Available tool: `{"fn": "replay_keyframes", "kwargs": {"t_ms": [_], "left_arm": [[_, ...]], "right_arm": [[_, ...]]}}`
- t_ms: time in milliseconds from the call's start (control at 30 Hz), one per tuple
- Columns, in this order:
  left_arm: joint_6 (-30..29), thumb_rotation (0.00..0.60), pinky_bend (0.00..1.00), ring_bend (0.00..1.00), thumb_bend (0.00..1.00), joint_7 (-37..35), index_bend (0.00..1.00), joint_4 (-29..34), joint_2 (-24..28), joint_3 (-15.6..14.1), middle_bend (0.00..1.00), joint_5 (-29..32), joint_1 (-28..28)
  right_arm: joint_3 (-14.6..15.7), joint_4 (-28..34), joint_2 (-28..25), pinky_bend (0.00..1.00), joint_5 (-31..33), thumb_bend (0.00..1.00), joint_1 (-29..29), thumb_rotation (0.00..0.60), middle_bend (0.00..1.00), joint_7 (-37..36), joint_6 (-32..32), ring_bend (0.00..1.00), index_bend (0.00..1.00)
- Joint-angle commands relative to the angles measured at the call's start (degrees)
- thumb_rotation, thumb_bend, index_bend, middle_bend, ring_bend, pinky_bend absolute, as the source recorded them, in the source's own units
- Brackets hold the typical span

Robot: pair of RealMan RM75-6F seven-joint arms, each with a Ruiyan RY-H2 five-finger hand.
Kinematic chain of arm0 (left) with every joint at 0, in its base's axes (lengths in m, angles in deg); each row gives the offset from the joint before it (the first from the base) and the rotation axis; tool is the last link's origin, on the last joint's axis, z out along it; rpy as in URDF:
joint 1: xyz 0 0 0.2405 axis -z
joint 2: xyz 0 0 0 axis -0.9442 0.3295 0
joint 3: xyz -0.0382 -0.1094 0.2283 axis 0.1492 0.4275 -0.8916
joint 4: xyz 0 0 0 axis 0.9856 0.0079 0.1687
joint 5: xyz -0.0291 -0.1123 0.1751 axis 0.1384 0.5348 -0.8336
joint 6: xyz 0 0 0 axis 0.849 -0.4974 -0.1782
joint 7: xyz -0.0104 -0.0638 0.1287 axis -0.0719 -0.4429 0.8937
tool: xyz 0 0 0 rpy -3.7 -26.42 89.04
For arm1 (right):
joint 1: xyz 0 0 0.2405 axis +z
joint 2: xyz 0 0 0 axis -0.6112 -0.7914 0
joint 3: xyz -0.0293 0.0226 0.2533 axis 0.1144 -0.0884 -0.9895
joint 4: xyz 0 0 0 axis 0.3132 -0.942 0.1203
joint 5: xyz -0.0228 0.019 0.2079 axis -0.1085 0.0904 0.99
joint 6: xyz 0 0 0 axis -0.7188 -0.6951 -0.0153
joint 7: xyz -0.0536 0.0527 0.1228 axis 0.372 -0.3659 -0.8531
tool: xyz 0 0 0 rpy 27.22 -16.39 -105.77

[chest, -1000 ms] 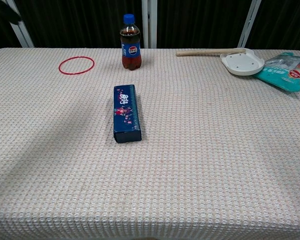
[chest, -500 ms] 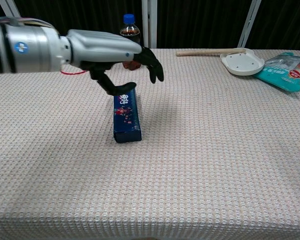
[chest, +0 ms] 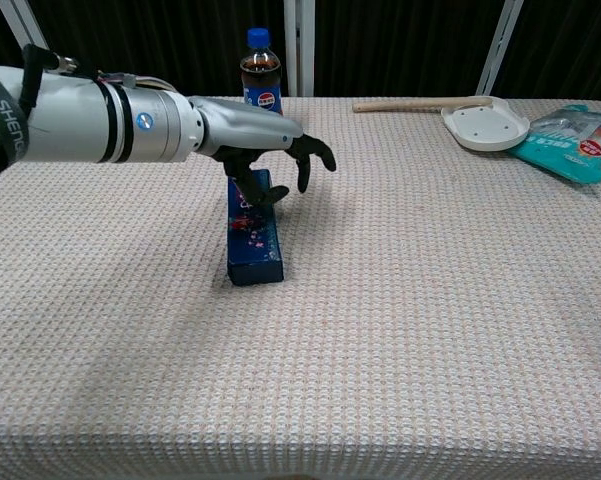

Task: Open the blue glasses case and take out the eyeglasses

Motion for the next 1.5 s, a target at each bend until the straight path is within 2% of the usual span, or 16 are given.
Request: {"fn": "replay_keyframes", "kwargs": {"t_ms": [33,267,600,633,767,900,1033,1267,1500], "left_arm": [[-1.4,0.6,0.0,0.0,0.55,3.2,0.11,1.9,2.1,-2.6,0.3,5.3,0.7],[-5.6,0.6,0.0,0.0,0.55,5.7,0.11,8.1,7.2,-6.8,0.33,12.1,-0.5],[-10.2,0.6,0.0,0.0,0.53,3.8,0.11,17.3,14.1,-9.6,0.33,13.6,-3.8],[-11.2,0.6,0.0,0.0,0.52,3.3,0.1,18.1,14.6,-9.7,0.33,12.9,-4.4],[-17.1,0.6,0.0,0.0,0.3,1.0,0.06,21.3,15.7,-9.7,0.24,6.7,-8.1],[-22.8,0.6,0.0,0.0,0.26,1.4,0.04,22.4,14.7,-11.1,0.16,-2.5,-11.0],[-24.3,0.6,0.0,0.0,0.26,4.5,0.01,22.1,12.4,-12.4,0.09,-6.5,-11.6],[-23.3,0.6,0.0,0.0,0.25,9.2,0.0,18.0,6.7,-12.1,0.05,-6.7,-10.8],[-20.5,0.6,0.0,0.0,0.25,11.7,0.0,11.7,2.3,-10.2,0.05,-2.9,-9.3]], "right_arm": [[0.0,0.0,0.1,0.0,-0.1,0.55,0.1,0.6,0.08,0.1,0.1,0.0,0.0],[-0.1,0.7,0.2,0.0,-0.5,0.54,0.5,0.6,0.08,0.8,0.5,0.0,0.0],[-0.2,1.0,0.1,0.0,-0.5,0.54,0.5,0.6,0.08,1.2,0.3,0.0,0.0],[-0.2,0.9,0.1,0.0,-0.4,0.54,0.4,0.6,0.08,1.1,0.2,0.0,0.0],[-0.2,0.6,0.1,0.0,-0.2,0.52,0.2,0.6,0.08,0.8,0.0,0.0,0.0],[-0.2,0.1,0.5,0.0,-0.2,0.5,0.4,0.6,0.08,0.5,0.4,0.0,0.0],[-0.3,-0.1,0.7,0.0,-0.5,0.49,0.8,0.6,0.08,0.3,0.8,0.0,0.0],[-0.2,-0.6,0.8,0.0,-0.3,0.48,0.6,0.6,0.08,-0.2,0.6,0.0,0.0],[-0.1,-1.0,0.6,0.0,0.1,0.48,0.0,0.6,0.08,-0.8,0.0,0.0,0.0]]}}
